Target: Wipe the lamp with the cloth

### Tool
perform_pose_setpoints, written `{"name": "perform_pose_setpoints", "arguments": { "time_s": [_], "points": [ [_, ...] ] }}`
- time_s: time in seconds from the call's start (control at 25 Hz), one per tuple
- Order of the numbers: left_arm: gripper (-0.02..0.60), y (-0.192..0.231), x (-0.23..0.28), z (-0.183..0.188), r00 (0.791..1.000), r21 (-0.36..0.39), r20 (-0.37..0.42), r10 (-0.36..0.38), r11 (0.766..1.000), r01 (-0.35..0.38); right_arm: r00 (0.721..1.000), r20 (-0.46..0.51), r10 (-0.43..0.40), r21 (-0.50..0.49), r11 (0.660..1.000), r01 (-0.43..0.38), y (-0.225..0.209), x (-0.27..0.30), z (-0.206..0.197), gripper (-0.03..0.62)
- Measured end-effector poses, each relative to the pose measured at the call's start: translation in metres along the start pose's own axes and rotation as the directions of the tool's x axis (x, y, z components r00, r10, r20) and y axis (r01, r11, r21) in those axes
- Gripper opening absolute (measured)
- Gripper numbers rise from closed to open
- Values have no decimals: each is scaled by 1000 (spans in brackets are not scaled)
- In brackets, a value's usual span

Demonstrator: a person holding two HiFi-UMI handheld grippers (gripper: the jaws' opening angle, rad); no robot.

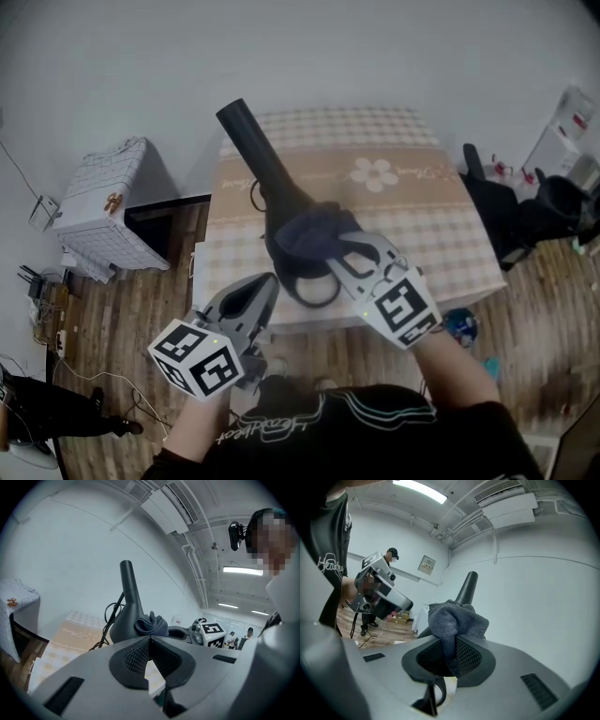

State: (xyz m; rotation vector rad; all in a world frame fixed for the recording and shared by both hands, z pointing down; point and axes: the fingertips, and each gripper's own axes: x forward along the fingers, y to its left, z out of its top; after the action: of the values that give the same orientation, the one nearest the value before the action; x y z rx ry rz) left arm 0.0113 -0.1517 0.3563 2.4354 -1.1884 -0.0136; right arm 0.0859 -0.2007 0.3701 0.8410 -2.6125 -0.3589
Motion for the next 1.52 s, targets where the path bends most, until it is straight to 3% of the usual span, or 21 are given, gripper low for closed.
{"name": "perform_pose_setpoints", "arguments": {
  "time_s": [0.24, 0.6, 0.8, 1.04, 1.24, 1.52],
  "points": [
    [0, -8, 2, -11, 1000, -12, -12, -4, 1000, 4, 999, -29, 24, 41, 999, -22, 11, -11, -24, 57],
    [0, -11, 2, -2, 999, -5, 0, -44, 999, 44, 998, -47, 50, 177, 983, -40, 16, -33, -41, 57],
    [0, -7, 1, 5, 996, 0, 1, -90, 996, 90, 999, 27, -22, 286, 958, 13, 3, -49, -26, 57],
    [0, -2, 0, 21, 991, 22, -3, -136, 991, 136, 986, 81, -145, 483, 871, 89, -15, -64, -11, 57],
    [0, -7, 7, 30, 982, 22, -6, -186, 982, 187, 971, 80, -227, 507, 848, 156, -24, -77, -9, 57],
    [0, -5, -7, 39, 982, 39, -9, -186, 982, 186, 957, 123, -262, 539, 827, 157, -30, -85, 12, 57]
  ]
}}
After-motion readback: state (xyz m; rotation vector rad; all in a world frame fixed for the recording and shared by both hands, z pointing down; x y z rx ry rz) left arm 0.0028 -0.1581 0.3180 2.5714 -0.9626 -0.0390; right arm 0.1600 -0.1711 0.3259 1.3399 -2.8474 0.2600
